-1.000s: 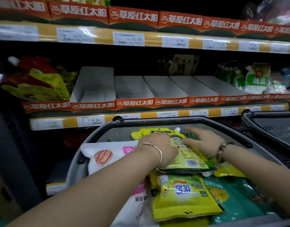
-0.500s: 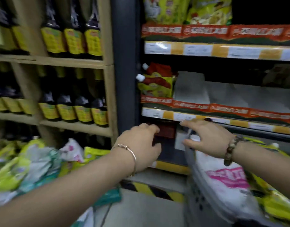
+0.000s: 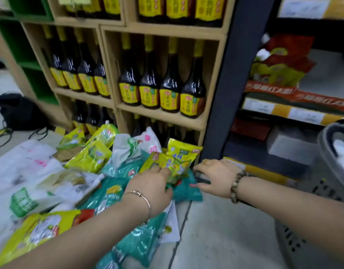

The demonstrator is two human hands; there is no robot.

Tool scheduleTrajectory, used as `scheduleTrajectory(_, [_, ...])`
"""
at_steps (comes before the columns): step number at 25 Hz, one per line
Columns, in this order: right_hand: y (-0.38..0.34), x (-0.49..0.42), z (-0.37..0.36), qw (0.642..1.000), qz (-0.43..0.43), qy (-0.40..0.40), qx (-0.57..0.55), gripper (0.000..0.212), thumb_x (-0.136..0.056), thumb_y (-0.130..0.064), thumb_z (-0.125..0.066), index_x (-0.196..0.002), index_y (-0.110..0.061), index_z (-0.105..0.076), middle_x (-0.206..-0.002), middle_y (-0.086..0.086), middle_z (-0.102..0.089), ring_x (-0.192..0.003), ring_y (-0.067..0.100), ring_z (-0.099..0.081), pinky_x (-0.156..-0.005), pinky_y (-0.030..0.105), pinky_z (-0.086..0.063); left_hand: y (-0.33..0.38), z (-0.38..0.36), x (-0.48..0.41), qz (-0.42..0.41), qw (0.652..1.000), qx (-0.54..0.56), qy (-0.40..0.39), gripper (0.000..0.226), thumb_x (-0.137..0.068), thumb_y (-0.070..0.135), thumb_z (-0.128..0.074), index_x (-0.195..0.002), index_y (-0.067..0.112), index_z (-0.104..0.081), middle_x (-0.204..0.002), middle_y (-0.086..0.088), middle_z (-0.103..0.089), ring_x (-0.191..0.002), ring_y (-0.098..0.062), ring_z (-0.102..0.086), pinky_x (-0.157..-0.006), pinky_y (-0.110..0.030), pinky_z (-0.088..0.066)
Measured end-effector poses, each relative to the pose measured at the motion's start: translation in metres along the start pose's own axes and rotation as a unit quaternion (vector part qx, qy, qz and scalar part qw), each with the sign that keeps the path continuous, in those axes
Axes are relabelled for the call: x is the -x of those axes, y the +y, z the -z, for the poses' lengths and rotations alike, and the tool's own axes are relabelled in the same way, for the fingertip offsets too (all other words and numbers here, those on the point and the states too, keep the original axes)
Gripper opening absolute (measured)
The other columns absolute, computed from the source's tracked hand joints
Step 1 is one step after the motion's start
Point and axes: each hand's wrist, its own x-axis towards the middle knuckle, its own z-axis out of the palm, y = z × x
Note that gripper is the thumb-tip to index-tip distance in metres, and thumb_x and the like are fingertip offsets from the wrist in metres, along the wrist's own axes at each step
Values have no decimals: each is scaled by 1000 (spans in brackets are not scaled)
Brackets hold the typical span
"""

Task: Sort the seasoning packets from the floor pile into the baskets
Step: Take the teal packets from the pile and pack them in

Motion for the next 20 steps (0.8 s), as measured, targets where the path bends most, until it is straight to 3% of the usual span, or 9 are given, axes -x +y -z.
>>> scheduleTrajectory(7, [-45,-19,-101,990,66,-118,-44,50,-86,-47,-46,-128,-21,-45,-122,6,-52,-112,27,-51,-89,36,-40,-59,-65,25,119,987,-77,-75,45,-91,39,-41,-135,28,-37,-133,4,-46,-121,-21,-47,-96,-34,-36])
scheduleTrajectory(12, [-90,-65,-165,983,62,-141,-98,52,-86,-47,-49,-130,-20,-43,-126,8,-50,-114,27,-50,-91,38,-42,-88,-97,32,194,971,-75,-121,42,-89,35,-43,-131,27,-41,-130,0,-49,-116,-24,-51,-89,-32,-41])
scheduleTrajectory(16, [-130,-99,-205,971,-11,-172,-168,69,-82,-59,-54,-136,-19,-35,-133,9,-44,-118,28,-48,-91,39,-43,-104,-110,45,209,966,-77,-130,39,-89,33,-42,-127,26,-46,-126,-1,-51,-112,-25,-54,-84,-33,-44])
scheduleTrajectory(20, [-148,-112,-234,963,-104,-156,-193,88,-64,-72,-64,-131,-20,-39,-130,4,-50,-120,23,-48,-96,38,-36,-114,-120,68,269,958,26,-99,36,-89,36,-44,-125,30,-49,-128,4,-50,-109,-19,-56,-86,-29,-46])
